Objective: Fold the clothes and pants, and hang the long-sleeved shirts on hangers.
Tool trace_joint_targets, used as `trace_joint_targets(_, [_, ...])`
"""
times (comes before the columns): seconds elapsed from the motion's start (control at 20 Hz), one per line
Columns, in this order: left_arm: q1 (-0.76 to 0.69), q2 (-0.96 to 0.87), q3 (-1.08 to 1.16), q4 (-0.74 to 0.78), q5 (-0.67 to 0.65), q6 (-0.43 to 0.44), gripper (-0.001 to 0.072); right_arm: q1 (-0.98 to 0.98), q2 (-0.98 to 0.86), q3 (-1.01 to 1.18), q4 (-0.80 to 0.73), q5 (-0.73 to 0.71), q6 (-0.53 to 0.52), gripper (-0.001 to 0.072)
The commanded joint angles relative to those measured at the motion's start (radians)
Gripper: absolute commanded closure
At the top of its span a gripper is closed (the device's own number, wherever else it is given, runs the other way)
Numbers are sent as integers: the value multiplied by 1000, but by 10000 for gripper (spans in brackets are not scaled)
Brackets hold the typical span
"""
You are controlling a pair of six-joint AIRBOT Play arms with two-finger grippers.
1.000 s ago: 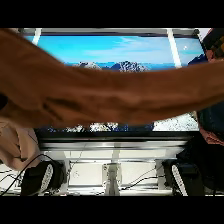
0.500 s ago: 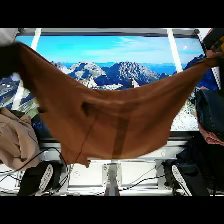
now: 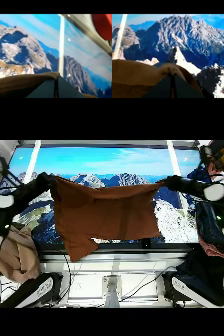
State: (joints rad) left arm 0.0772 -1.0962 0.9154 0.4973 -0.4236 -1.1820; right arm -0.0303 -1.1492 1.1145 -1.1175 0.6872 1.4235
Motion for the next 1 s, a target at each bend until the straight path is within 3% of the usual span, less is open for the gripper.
trace_joint_targets(0.0, [-54,-134,-3,-48,223,3,693,0,-156,-3,54,-182,11,699])
trace_joint_targets(0.25, [-29,-145,-3,-53,196,3,693,0,-200,-4,45,-173,50,699])
trace_joint_targets(0.55, [88,-139,-3,-3,-111,0,695,0,-200,-4,-43,47,49,699])
trace_joint_targets(0.65, [134,-139,-3,87,-223,-12,695,0,-200,-4,-73,117,49,699])
trace_joint_targets(0.85, [174,-139,-4,458,-351,-211,696,2,-200,-5,-68,195,49,699])
trace_joint_targets(0.95, [174,-139,-4,578,-372,-255,695,2,-203,-8,-58,194,50,699])
